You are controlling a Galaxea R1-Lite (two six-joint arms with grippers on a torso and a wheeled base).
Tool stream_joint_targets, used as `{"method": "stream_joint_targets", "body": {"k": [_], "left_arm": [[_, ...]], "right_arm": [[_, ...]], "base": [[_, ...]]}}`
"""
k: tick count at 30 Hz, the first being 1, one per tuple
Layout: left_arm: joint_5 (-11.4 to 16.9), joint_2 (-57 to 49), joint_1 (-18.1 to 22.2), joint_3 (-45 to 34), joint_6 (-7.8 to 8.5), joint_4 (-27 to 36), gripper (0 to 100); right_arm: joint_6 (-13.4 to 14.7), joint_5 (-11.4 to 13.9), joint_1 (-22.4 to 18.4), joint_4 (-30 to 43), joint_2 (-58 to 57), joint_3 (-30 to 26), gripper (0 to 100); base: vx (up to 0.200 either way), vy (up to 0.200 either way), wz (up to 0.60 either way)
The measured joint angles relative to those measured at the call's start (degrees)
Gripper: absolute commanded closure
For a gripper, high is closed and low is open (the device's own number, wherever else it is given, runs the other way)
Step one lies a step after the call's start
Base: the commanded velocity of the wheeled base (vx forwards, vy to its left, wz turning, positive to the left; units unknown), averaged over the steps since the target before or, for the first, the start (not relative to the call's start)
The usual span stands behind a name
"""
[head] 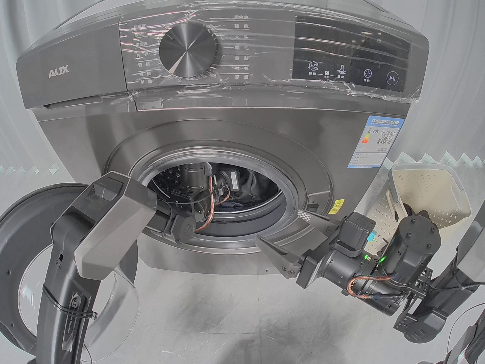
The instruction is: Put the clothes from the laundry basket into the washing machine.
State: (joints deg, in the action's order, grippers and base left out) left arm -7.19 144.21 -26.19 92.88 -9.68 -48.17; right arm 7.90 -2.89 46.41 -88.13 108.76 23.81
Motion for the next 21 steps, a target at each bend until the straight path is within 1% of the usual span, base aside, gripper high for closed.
{"method": "stream_joint_targets", "body": {"k": [6, 8, 9, 16, 21], "left_arm": [[-1.76, 3.78, 0.83, 10.40, -0.09, -1.76, 100], [-2.17, 5.16, 1.02, 12.69, -0.09, -2.04, 100], [-2.27, 5.71, 1.07, 13.40, -0.04, -2.13, 0], [-2.38, 8.09, 1.19, 15.12, -0.20, -2.17, 0], [-2.40, 8.05, 1.02, 12.71, -0.20, -2.44, 0]], "right_arm": [[0.00, -0.01, -0.05, -0.01, 0.00, 0.06, 0], [0.00, 0.00, -0.05, 0.00, 0.02, 0.11, 0], [0.01, 0.00, -0.05, 0.00, 0.02, 0.15, 0], [-0.02, 0.00, -0.11, -0.01, 0.02, 0.26, 0], [-0.07, 0.00, -0.11, 0.00, 0.00, 0.26, 0]], "base": [[0.000, 0.000, 0.00], [0.000, 0.000, 0.00], [0.000, 0.000, 0.00], [0.000, 0.000, 0.00], [0.000, 0.000, 0.00]]}}
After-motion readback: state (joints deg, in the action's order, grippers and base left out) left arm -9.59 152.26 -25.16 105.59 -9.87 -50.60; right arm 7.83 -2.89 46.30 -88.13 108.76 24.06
